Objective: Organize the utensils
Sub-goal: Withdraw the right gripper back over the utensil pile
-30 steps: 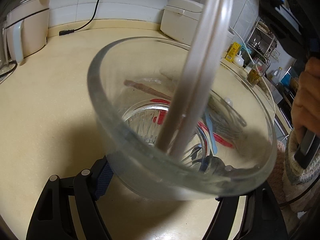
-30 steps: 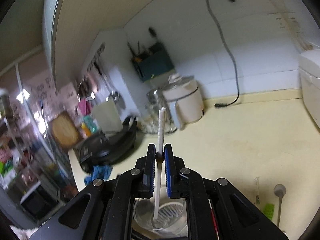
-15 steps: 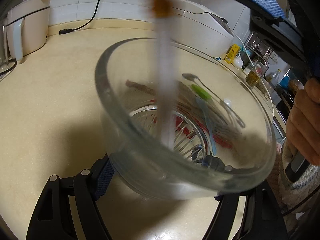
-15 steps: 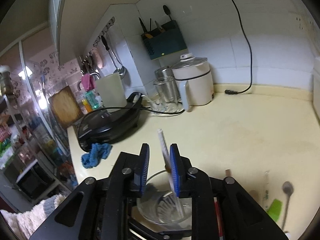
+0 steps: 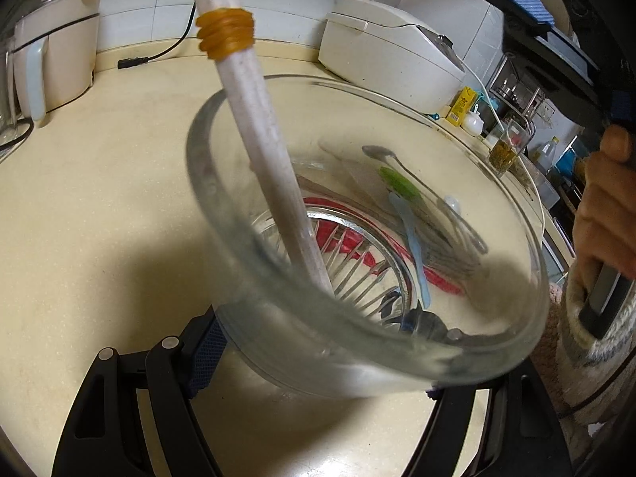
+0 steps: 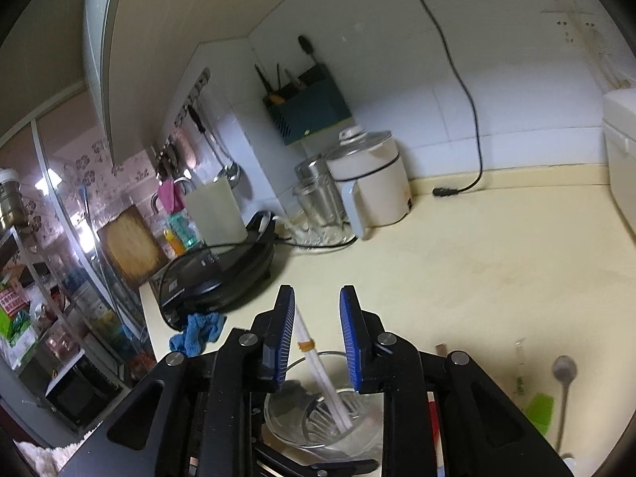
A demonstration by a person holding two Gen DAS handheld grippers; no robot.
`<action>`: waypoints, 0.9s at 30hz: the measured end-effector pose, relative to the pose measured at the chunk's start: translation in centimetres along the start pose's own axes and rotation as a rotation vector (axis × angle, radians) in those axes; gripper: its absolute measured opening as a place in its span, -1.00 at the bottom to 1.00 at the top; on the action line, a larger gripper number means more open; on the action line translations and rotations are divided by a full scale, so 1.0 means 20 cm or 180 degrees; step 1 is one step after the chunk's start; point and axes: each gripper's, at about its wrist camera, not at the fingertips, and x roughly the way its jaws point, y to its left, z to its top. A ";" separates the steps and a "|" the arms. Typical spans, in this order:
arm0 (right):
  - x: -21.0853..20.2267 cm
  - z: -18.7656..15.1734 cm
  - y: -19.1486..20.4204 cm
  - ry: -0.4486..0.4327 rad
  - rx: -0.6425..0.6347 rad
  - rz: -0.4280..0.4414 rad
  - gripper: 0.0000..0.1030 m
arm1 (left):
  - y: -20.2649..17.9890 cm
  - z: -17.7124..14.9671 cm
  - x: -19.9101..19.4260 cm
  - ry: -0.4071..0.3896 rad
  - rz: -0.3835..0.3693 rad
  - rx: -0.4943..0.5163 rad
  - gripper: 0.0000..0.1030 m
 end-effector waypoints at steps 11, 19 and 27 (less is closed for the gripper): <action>-0.34 0.06 -0.27 -0.0407 0.0418 -0.0454 -0.54 | 0.02 0.00 -0.01 -0.0012 -0.0051 -0.0039 0.56; -0.58 -0.03 -0.56 -0.0525 0.0832 -0.1050 -0.54 | 0.01 0.00 -0.01 -0.0005 -0.0025 -0.0017 0.56; -0.64 -0.24 -0.85 -0.0238 0.1403 -0.1527 -0.54 | 0.01 0.00 -0.01 -0.0011 -0.0047 -0.0035 0.56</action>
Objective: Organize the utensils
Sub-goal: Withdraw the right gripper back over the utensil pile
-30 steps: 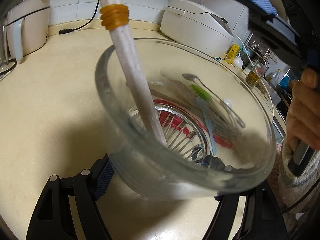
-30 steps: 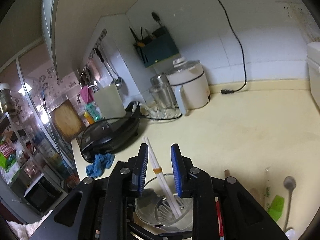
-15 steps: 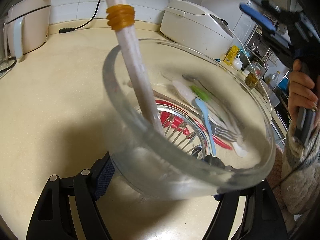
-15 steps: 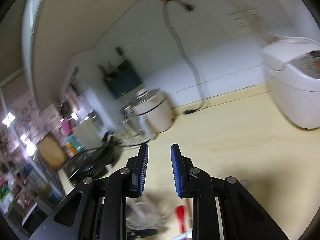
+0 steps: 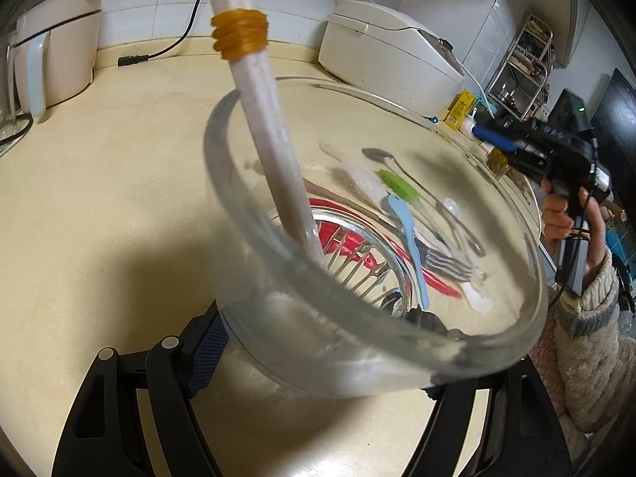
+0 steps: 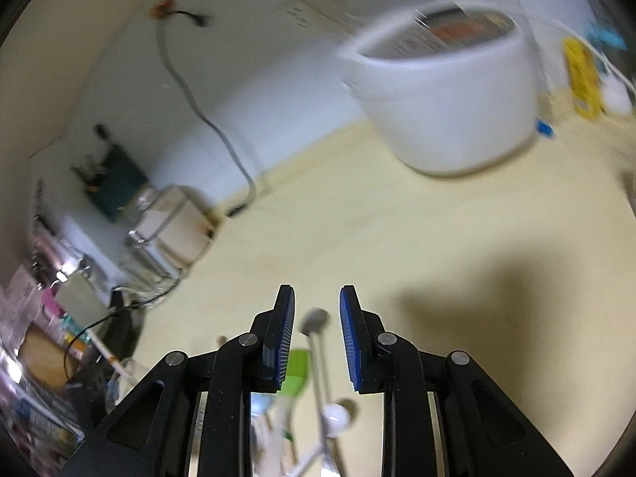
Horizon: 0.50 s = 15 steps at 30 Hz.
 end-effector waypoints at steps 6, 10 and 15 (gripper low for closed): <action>0.03 -0.02 -0.02 0.0157 0.0058 0.0079 -0.54 | 0.00 0.00 0.00 0.0000 0.0002 0.0002 0.56; 0.07 -0.06 0.02 0.0327 0.0001 0.0272 -0.54 | -0.01 0.00 0.00 0.0003 0.0016 0.0013 0.56; 0.16 -0.13 0.10 0.0631 -0.0090 0.0423 -0.54 | -0.01 0.00 0.00 0.0002 0.0014 0.0008 0.56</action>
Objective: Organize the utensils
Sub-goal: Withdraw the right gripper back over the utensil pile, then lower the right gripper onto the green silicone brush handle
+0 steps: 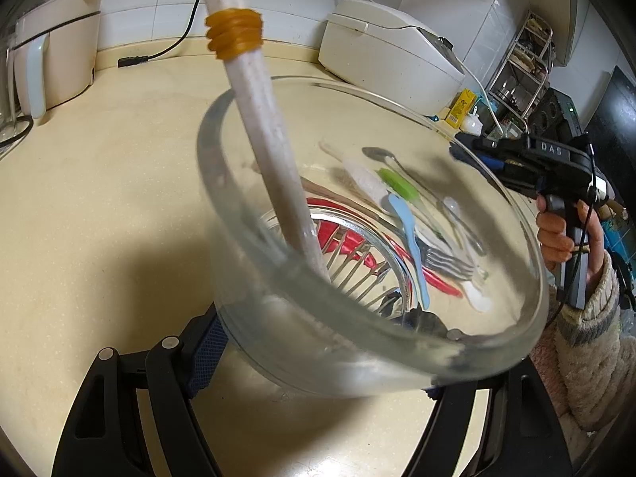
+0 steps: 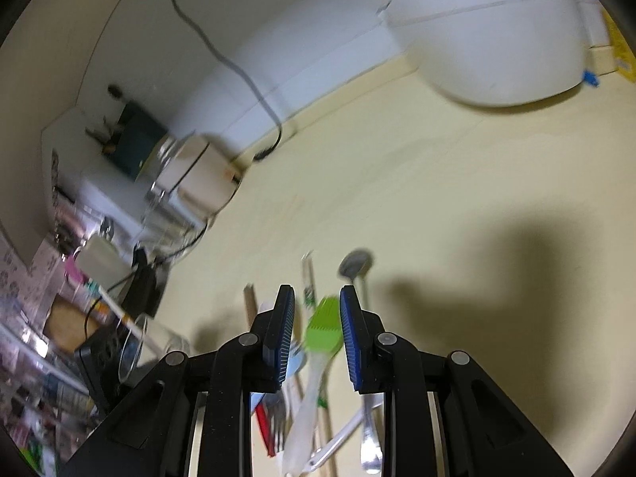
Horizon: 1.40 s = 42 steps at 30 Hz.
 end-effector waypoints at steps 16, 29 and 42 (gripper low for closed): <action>0.23 -0.10 0.12 0.0505 -0.0179 -0.0310 -0.46 | 0.01 0.00 0.00 -0.0004 -0.0010 -0.0007 0.57; 0.34 -0.09 0.16 0.0534 -0.0369 -0.0610 -0.23 | 0.00 0.00 0.00 -0.0006 -0.0013 -0.0012 0.57; 0.39 -0.06 0.18 0.0507 -0.0464 -0.0633 -0.16 | 0.00 0.00 0.01 -0.0003 -0.0005 0.0002 0.57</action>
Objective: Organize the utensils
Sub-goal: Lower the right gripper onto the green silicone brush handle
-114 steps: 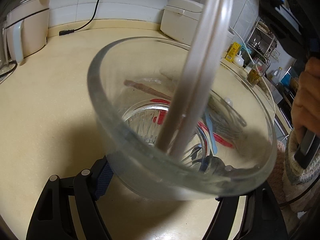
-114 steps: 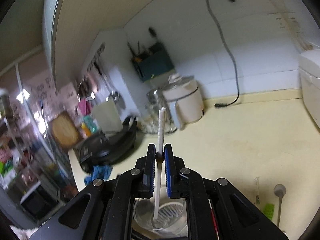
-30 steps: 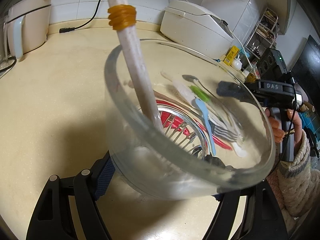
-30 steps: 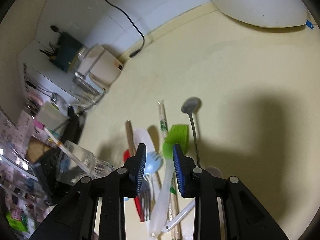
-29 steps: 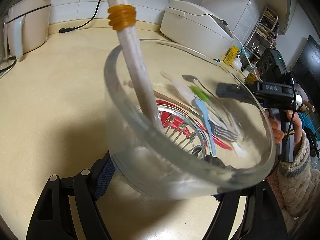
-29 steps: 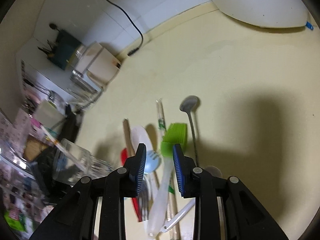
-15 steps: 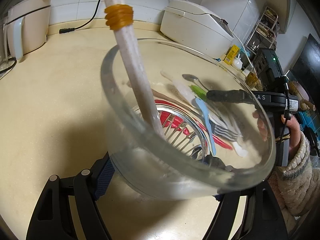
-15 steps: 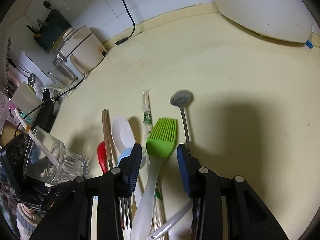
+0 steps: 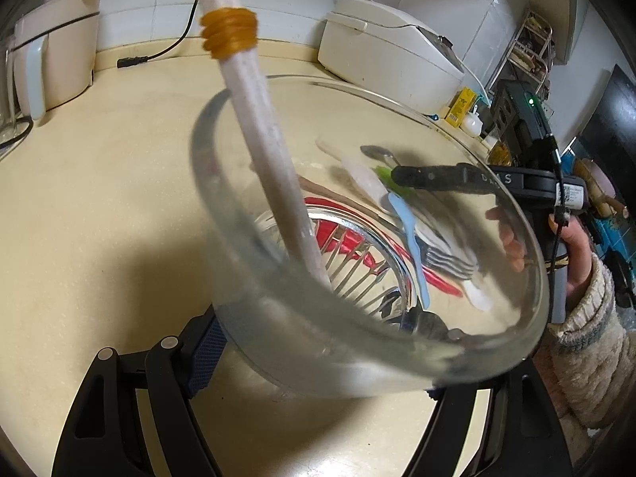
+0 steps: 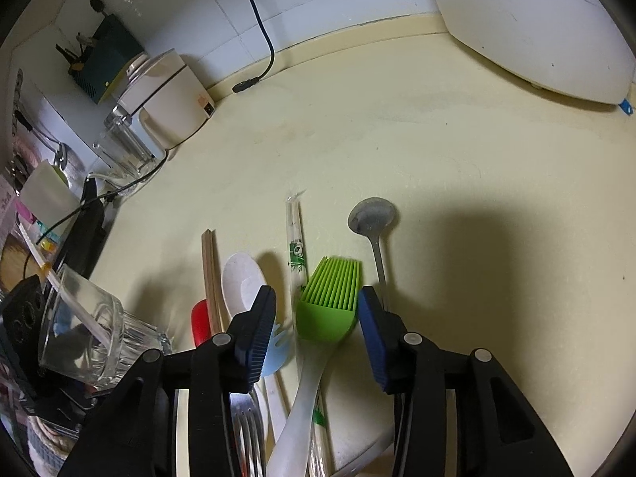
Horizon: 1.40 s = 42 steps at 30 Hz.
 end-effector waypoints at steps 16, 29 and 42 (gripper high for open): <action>0.04 -0.05 0.11 -0.0065 -0.0704 -0.0270 -0.39 | 0.01 0.00 0.00 -0.0001 -0.0004 -0.0005 0.57; -0.06 -0.18 0.21 0.0223 -0.1296 0.0008 -0.38 | 0.01 0.00 0.00 -0.0001 -0.0003 -0.0003 0.58; -0.01 -0.22 0.25 0.0264 -0.1469 -0.0246 -0.32 | 0.02 0.00 0.00 -0.0004 -0.0017 -0.0013 0.58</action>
